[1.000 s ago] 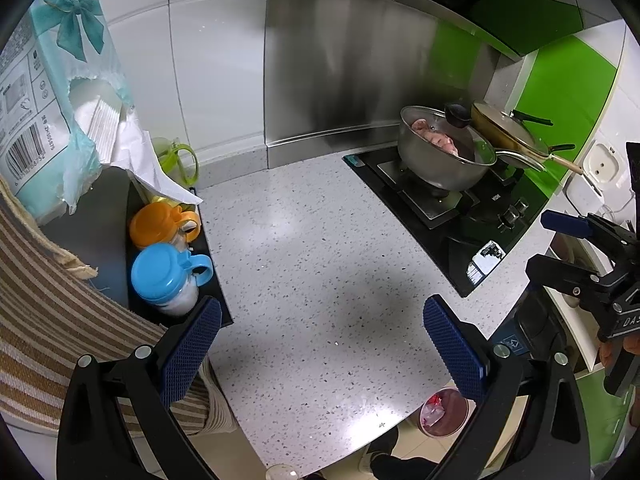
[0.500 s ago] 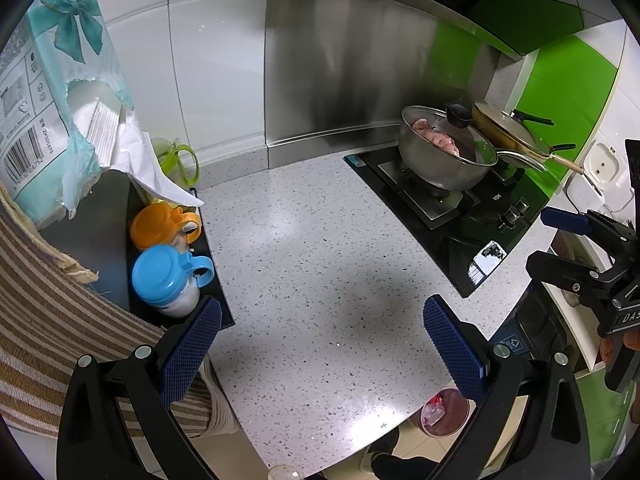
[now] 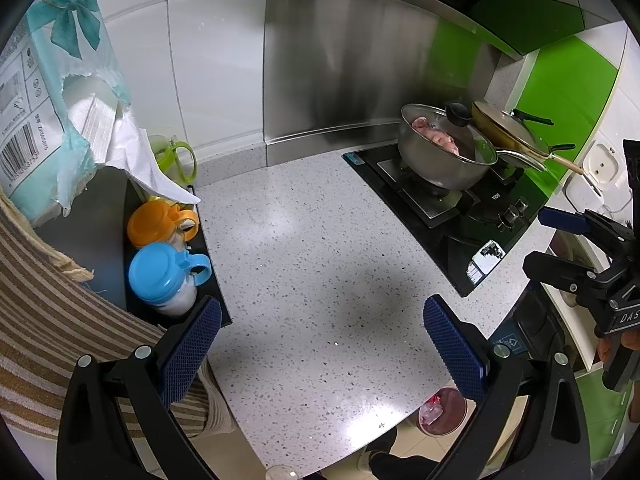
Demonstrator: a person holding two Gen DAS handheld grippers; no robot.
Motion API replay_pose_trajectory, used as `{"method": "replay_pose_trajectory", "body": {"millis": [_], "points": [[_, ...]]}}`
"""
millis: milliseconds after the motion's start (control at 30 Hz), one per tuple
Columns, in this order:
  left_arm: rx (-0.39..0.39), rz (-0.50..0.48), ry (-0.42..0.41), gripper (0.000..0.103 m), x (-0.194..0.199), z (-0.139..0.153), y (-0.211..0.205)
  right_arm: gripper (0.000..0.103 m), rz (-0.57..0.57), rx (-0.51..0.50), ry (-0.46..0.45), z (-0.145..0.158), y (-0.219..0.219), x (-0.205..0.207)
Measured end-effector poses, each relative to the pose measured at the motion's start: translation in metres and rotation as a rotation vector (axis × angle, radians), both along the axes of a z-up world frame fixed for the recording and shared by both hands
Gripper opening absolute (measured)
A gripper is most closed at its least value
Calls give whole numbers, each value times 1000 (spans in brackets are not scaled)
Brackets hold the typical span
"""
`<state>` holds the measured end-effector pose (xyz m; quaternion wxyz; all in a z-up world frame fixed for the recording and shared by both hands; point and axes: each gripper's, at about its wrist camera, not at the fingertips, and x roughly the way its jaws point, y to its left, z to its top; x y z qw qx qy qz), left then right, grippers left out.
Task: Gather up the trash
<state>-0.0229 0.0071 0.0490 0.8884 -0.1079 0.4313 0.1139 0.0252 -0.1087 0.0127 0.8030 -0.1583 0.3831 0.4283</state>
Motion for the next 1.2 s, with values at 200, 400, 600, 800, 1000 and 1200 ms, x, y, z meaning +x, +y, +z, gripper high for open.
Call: {"method": "replay_pose_trajectory", "body": {"millis": [200,400,600,800,1000,1200], "points": [[-2,-2,3,97,0,-2,-1,100,-1,-1,-1,-1,0,1],[-3,-6,2,97,1,-2,-1,100,-3,-1,0,-2,-1,1],[-5,-11,2,97,1,-2,-3,100,-2,-1,0,-1,-2,1],[-7,-17,1,97,2,-1,-4,100,-4,-2,-1,-2,-3,4],[-5,-21,4,97,4,-1,-3,100,-6,-2,0,-2,-4,5],[32,-25,15,97,6,-1,-4,100,-6,-2,-2,-2,-4,5]]}}
